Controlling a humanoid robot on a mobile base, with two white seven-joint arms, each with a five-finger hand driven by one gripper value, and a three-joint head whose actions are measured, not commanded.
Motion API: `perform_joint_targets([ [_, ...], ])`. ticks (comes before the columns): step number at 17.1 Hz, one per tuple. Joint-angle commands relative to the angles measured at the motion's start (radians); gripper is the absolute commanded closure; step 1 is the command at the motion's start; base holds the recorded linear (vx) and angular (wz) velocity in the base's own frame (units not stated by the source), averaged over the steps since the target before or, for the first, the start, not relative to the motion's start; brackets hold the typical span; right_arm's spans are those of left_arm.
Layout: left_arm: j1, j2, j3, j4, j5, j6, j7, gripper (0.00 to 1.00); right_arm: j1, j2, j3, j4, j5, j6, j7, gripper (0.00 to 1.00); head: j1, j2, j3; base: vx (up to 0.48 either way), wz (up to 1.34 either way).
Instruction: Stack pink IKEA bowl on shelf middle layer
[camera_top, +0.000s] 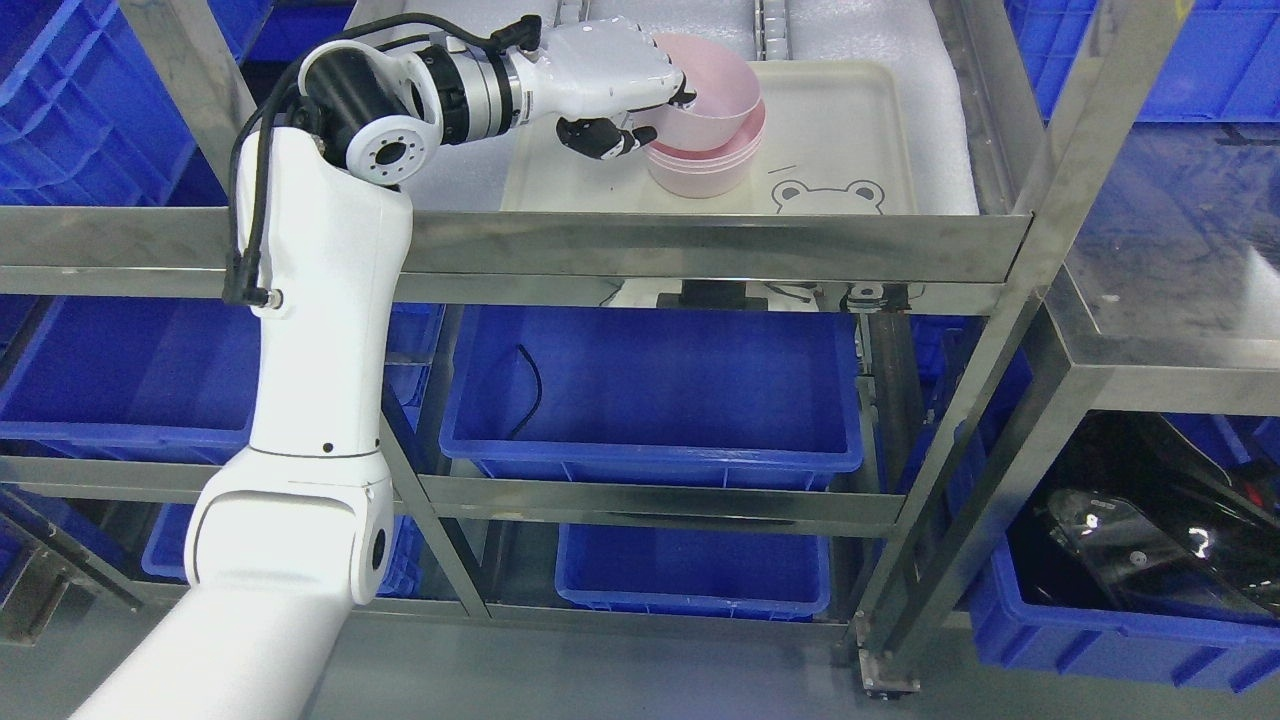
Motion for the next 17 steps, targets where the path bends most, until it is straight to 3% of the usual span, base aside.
perform_joint_targets([
  [1,-0.002,-0.025,0.017,0.009,-0.001,0.001,0.034,0.48,0.023,-0.017,0.0,-0.017,0.0,0.0,0.0,0.0,0.0,0.0,0.0,0.0,0.0],
  [3,0.002,-0.025,0.021,0.009,0.001,0.001,0.036,0.39,0.023,-0.017,0.0,-0.017,0.0,0.0,0.0,0.0,0.0,0.0,0.0,0.0,0.0],
  [5,0.005,-0.018,0.038,-0.003,0.005,0.001,0.036,0.21,0.023,-0.017,0.0,-0.017,0.0,0.0,0.0,0.0,0.0,0.0,0.0,0.0,0.0],
  [7,-0.007,-0.025,0.116,-0.015,0.06,0.001,0.035,0.19,0.023,-0.017,0.0,-0.017,0.0,0.0,0.0,0.0,0.0,0.0,0.0,0.0,0.0],
  [9,-0.007,-0.025,0.152,-0.018,0.273,0.001,0.031,0.12,0.023,-0.017,0.0,-0.017,0.0,0.0,0.0,0.0,0.0,0.0,0.0,0.0,0.0],
  [10,0.014,-0.025,0.138,-0.032,0.459,0.001,0.031,0.11,0.023,-0.017,0.0,-0.017,0.0,0.0,0.0,0.0,0.0,0.0,0.0,0.0,0.0],
  [13,0.111,-0.025,-0.038,-0.107,0.714,0.017,0.059,0.11,0.023,-0.017,0.0,-0.017,0.0,0.0,0.0,0.0,0.0,0.0,0.0,-0.007,0.03],
  [16,0.189,-0.025,-0.341,-0.144,0.737,0.05,0.32,0.11,0.023,-0.017,0.0,-0.017,0.0,0.0,0.0,0.0,0.0,0.0,0.0,-0.001,0.04],
  [17,0.228,-0.025,-0.426,-0.144,0.736,0.05,0.347,0.11,0.023,-0.017,0.0,-0.017,0.0,0.0,0.0,0.0,0.0,0.0,0.0,0.0,0.04],
])
